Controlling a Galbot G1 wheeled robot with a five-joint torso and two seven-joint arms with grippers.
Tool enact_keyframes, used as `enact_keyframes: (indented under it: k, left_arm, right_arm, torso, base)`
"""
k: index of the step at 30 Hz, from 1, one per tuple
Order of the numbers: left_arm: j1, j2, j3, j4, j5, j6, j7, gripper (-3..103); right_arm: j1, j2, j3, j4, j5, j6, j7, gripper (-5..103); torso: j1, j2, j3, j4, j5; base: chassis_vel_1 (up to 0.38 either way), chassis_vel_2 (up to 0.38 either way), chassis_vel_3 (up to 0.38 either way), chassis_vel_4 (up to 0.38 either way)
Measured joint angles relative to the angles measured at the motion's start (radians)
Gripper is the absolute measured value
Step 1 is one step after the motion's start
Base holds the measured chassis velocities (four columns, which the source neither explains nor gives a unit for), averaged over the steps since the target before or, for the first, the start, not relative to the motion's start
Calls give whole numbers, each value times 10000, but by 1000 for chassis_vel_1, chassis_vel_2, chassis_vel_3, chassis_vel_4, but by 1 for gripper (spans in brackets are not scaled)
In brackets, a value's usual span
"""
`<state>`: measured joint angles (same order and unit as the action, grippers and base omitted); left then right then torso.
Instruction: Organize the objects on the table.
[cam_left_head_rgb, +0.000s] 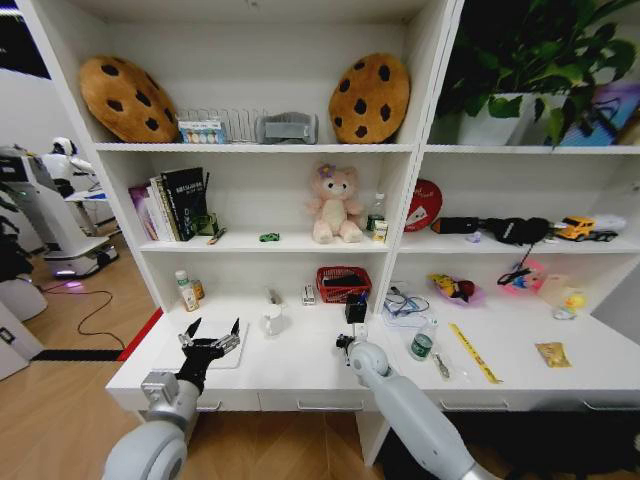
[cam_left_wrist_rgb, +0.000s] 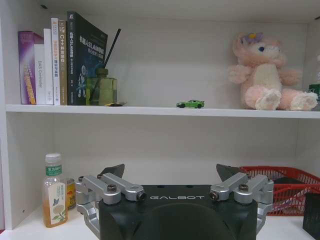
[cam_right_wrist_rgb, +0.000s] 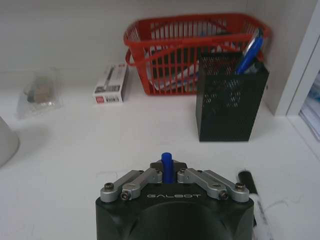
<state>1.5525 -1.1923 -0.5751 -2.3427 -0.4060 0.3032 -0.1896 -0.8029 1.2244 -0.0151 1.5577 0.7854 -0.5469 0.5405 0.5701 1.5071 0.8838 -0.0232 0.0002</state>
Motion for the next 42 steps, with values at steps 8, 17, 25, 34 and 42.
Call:
enact_keyframes:
  k: [8, 17, 25, 34, 42]
  left_arm:
    - [0, 0, 0, 0, 0, 0, 0, 100]
    - [0, 0, 0, 0, 0, 0, 0, 100]
    - [0, 0, 0, 0, 0, 0, 1, 100]
    - [0, 0, 0, 0, 0, 0, 1, 100]
    - [0, -1, 0, 0, 0, 0, 1, 100]
  right_arm:
    - [100, -169, -38, 189, -1150, 861, -680, 8]
    - [698, -250, 541, -453, -3514, 3152, -3030, 8]
    - [1738, 140, 1438, -2598, -5594, 5978, -4838, 8]
    - [1880, 631, 2106, -4311, -6960, 7197, -5079, 8]
    - [2236, 1288, 2381, -5460, -7170, 7652, -5181, 8]
  torso:
    - [0, 0, -1, 0, -2]
    - [0, 0, -1, 0, -2]
    - [0, 2, -2, 0, -2]
    - [0, 2, -2, -2, -1]
    - [-1, 2, -2, 2, -2]
  base:
    - [0, 0, 0, 0]
    - [0, 0, 0, 0]
    - [0, 0, 0, 0]
    - [0, 0, 0, 0]
    - [0, 0, 0, 0]
